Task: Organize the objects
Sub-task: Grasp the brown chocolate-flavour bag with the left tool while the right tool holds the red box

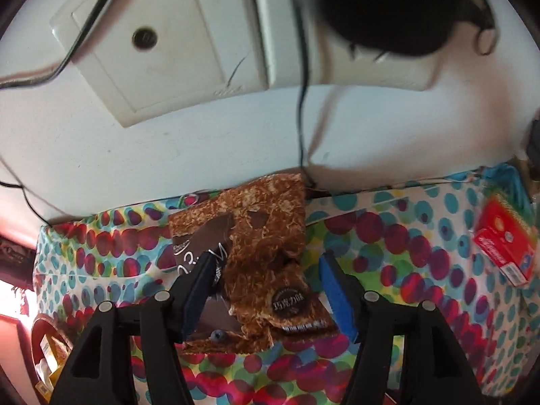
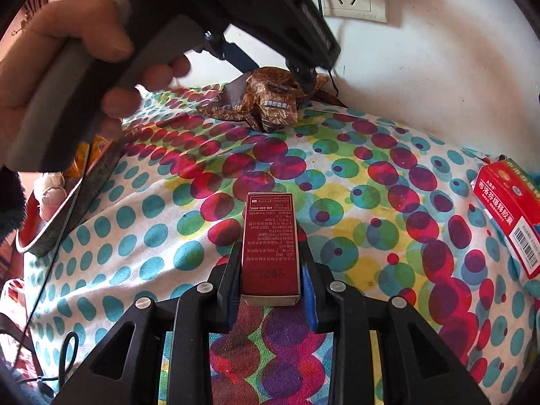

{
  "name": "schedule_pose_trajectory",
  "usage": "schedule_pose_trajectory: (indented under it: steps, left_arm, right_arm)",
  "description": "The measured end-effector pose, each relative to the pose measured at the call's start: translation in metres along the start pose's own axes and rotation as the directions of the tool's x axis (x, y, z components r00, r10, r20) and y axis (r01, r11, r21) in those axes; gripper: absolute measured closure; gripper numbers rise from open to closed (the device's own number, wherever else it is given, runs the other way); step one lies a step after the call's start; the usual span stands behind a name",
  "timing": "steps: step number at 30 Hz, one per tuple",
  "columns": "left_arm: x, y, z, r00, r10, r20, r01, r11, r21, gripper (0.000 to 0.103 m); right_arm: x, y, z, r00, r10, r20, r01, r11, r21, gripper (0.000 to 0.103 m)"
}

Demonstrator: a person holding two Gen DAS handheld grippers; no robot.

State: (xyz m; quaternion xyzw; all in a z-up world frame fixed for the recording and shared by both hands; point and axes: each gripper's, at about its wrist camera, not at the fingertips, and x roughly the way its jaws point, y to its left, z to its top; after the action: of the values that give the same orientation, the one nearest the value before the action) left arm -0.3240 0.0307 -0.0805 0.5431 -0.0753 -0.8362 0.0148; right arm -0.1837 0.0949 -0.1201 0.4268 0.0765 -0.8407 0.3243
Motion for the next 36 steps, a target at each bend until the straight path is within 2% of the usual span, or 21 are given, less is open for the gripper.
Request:
schedule_pose_trajectory:
  steps: [3, 6, 9, 13, 15, 20, 22, 36]
  left_arm:
    - [0.012, 0.004, -0.003, 0.998, 0.069, -0.01, -0.069, 0.998, -0.006, 0.037]
    - [0.023, 0.013, -0.009, 0.995, 0.097, -0.004, -0.097, 0.995, -0.019, 0.034]
    - [0.021, 0.019, -0.016, 0.996, 0.068, 0.056, -0.067, 0.997, -0.03, 0.032]
    - [0.02, 0.032, -0.026, 0.993, -0.002, 0.118, 0.01, 0.998, -0.066, 0.039]
    - [0.016, 0.036, -0.03, 0.991, -0.007, 0.137, 0.019, 0.996, -0.086, 0.045]
    - [0.007, 0.039, -0.044, 0.987, -0.003, 0.16, 0.018, 0.996, -0.09, 0.049]
    - [0.003, 0.041, -0.052, 0.987, -0.022, 0.162, 0.039, 0.994, -0.1, 0.049]
    - [-0.031, 0.048, -0.114, 0.982, -0.067, 0.176, 0.089, 0.989, -0.122, 0.05]
  right_arm:
    - [0.0, 0.0, 0.0, 1.0, 0.007, 0.0, -0.007, 1.0, 0.002, 0.073]
    - [0.0, -0.001, 0.0, 1.0, 0.017, 0.001, -0.017, 1.0, 0.009, 0.072]
    - [0.0, -0.003, 0.0, 0.999, 0.039, 0.005, -0.039, 0.999, 0.029, 0.072]
    - [0.002, 0.001, 0.0, 1.0, 0.013, 0.002, -0.013, 1.0, 0.007, 0.072]
    - [0.003, 0.006, 0.0, 1.0, -0.017, -0.001, 0.017, 1.0, -0.017, 0.072]
    - [0.008, 0.021, -0.001, 0.994, -0.109, -0.007, 0.108, 0.991, -0.085, 0.074]
    - [0.009, 0.025, -0.002, 0.991, -0.134, -0.007, 0.133, 0.985, -0.108, 0.074]
    - [0.008, 0.028, -0.002, 0.988, -0.157, -0.01, 0.154, 0.981, -0.121, 0.075]
